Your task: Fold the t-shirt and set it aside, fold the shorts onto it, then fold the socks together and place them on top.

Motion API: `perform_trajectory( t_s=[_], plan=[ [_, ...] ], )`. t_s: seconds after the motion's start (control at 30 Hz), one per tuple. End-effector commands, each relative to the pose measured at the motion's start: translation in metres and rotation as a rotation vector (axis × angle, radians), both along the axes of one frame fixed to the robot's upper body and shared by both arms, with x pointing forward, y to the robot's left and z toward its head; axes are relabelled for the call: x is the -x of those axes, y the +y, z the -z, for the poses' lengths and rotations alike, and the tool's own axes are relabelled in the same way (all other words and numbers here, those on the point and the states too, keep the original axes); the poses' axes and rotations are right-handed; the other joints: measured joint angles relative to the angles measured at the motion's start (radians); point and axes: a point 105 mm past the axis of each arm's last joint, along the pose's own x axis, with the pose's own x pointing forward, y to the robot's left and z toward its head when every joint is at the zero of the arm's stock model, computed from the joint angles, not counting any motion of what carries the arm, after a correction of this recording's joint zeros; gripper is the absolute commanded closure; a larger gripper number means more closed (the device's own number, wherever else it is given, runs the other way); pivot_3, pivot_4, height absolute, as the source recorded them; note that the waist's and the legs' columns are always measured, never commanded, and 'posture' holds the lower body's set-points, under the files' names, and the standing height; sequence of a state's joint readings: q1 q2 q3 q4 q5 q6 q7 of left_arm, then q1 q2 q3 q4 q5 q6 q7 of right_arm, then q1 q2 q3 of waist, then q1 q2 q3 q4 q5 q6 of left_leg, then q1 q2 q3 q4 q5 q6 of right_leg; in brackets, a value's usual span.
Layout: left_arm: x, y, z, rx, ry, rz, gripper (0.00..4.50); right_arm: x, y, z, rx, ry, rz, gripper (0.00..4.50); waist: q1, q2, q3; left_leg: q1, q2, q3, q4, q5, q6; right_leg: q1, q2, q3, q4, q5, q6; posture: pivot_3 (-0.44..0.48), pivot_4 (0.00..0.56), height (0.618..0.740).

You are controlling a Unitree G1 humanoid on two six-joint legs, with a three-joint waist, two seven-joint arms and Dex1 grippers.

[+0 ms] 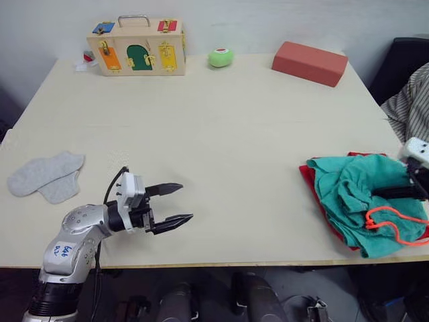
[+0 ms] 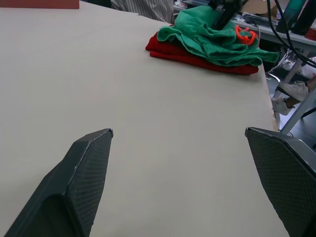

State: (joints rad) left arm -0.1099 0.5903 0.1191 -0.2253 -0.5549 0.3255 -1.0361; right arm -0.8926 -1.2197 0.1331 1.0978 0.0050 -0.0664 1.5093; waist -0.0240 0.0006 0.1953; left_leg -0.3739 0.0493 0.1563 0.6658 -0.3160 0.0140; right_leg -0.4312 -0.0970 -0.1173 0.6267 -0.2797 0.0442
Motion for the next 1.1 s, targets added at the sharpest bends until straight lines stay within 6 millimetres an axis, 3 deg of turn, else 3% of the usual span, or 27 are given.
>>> perform_trajectory(
  t_s=[0.03, 0.23, 0.27, 0.4, 0.47, 0.63, 0.73, 0.8, 0.93, 1.0, 1.1],
  plan=[
    [-0.003, 0.012, -0.007, -0.023, -0.055, -0.027, 0.0, 0.007, -0.005, -0.034, -0.013, -0.152, -0.001, 0.02, -0.002, 0.0, 0.0, 0.0, 0.0, 0.0, 0.0, 0.0, 0.0, 0.0, 0.0, 0.0, 0.0, 0.0, 0.0, 0.0, 0.15, 0.74],
    [0.007, 0.065, 0.007, -0.121, -0.067, -0.178, 0.0, 0.014, 0.034, -0.048, -0.139, -0.491, -0.153, 0.02, -0.014, -0.002, 0.0, 0.004, 0.002, 0.002, -0.002, -0.001, -0.001, 0.002, 0.002, 0.002, 0.0, 0.0, 0.0, 0.0, 0.15, 0.74],
    [0.009, 0.072, 0.009, -0.133, -0.071, -0.209, 0.0, 0.014, 0.047, -0.047, -0.166, -0.564, -0.188, 0.02, -0.015, -0.002, 0.0, 0.004, 0.002, 0.002, -0.002, -0.001, -0.001, 0.001, 0.002, 0.002, -0.001, 0.0, 0.0, 0.0, 0.15, 0.74],
    [0.016, 0.109, 0.005, -0.097, -0.124, -0.438, 0.0, 0.023, 0.116, -0.012, -0.317, -0.608, -0.299, 0.02, -0.006, -0.004, 0.0, 0.004, 0.002, 0.001, -0.003, -0.004, -0.005, 0.001, 0.002, 0.002, 0.0, 0.0, 0.0, 0.0, 0.15, 0.74],
    [0.032, 0.13, 0.009, -0.109, -0.114, -0.548, 0.0, 0.03, 0.155, 0.014, -0.389, -0.576, -0.386, 0.02, -0.004, -0.004, 0.0, 0.004, 0.004, 0.0, -0.003, -0.004, -0.006, 0.001, 0.003, 0.002, 0.0, 0.0, 0.0, 0.0, 0.15, 0.74],
    [0.077, 0.181, 0.023, -0.113, -0.062, -0.841, 0.0, 0.05, 0.216, 0.054, -0.487, -0.566, -0.498, 0.02, -0.004, -0.006, 0.0, 0.004, 0.003, 0.001, -0.002, -0.005, 0.001, 0.001, 0.001, 0.003, -0.001, 0.0, 0.0, 0.0, 0.15, 0.74],
    [0.102, 0.207, 0.03, -0.104, -0.025, -1.002, 0.0, 0.056, 0.23, 0.065, -0.514, -0.572, -0.509, 0.02, -0.002, -0.011, -0.002, 0.004, 0.003, 0.001, -0.002, -0.01, 0.003, 0.002, 0.001, 0.003, -0.002, 0.0, 0.0, 0.0, 0.15, 0.74],
    [0.131, 0.232, 0.043, -0.108, 0.041, -1.148, 0.0, 0.064, 0.239, 0.069, -0.574, -0.563, -0.517, 0.02, -0.002, -0.014, -0.004, 0.004, 0.002, 0.001, -0.001, -0.012, 0.004, 0.002, 0.001, 0.003, -0.003, 0.0, 0.0, 0.0, 0.15, 0.74],
    [0.17, 0.259, 0.062, -0.111, 0.158, -1.327, 0.0, 0.084, 0.252, 0.07, -0.656, -0.522, -0.594, 0.02, -0.003, -0.021, -0.008, 0.004, 0.003, 0.001, -0.002, -0.014, 0.005, 0.002, 0.001, 0.003, -0.003, -0.001, -0.002, 0.0, 0.15, 0.74],
    [0.172, 0.257, 0.059, -0.075, 0.172, -1.336, 0.0, 0.09, 0.253, 0.068, -0.693, -0.504, -0.611, 0.02, -0.002, -0.023, -0.009, 0.004, 0.004, 0.0, -0.002, -0.014, 0.005, 0.003, 0.001, 0.002, -0.004, -0.001, -0.002, 0.0, 0.15, 0.74],
    [0.146, 0.255, 0.04, -0.122, 0.088, -1.303, 0.0, 0.089, 0.259, 0.051, -0.733, -0.527, -0.624, 0.02, 0.002, -0.025, -0.01, 0.004, 0.004, -0.002, -0.002, -0.014, 0.005, 0.003, 0.0, 0.001, -0.006, -0.001, -0.003, 0.0, 0.15, 0.74]
  ],
)
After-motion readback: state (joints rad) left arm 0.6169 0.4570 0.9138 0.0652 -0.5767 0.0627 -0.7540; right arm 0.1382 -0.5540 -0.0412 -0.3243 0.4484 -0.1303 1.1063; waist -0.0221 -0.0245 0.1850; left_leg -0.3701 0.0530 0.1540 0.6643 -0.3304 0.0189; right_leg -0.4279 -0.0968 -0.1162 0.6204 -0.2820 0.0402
